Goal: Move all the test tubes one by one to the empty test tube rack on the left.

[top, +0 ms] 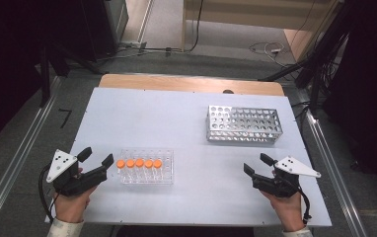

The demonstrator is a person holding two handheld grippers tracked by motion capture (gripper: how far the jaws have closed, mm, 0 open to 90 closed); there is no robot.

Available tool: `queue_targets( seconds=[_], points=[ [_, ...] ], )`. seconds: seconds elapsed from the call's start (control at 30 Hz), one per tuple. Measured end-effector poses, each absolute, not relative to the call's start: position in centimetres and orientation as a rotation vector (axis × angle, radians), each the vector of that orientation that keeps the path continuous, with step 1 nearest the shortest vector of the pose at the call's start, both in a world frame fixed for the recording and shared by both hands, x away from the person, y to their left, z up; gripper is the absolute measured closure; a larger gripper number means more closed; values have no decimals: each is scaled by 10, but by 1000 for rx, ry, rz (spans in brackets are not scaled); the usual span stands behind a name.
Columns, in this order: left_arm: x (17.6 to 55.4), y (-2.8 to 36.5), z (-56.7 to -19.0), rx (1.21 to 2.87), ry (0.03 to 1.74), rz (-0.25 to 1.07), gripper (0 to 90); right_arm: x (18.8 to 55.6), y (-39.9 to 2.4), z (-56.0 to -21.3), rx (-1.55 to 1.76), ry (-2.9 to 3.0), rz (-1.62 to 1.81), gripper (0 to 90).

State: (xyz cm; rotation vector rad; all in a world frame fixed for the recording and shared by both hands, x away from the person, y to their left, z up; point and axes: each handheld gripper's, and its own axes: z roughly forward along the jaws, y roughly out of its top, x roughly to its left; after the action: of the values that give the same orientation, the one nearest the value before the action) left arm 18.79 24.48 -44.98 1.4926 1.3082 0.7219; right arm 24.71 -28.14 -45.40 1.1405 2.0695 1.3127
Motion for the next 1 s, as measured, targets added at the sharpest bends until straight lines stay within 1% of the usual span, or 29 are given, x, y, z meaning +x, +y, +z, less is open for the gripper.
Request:
queue_targets(
  seconds=[1.0],
  points=[
    [195,249,-471,1519,1380,742,223,245,-311,-457,1209,1992,1259,231]
  ],
)
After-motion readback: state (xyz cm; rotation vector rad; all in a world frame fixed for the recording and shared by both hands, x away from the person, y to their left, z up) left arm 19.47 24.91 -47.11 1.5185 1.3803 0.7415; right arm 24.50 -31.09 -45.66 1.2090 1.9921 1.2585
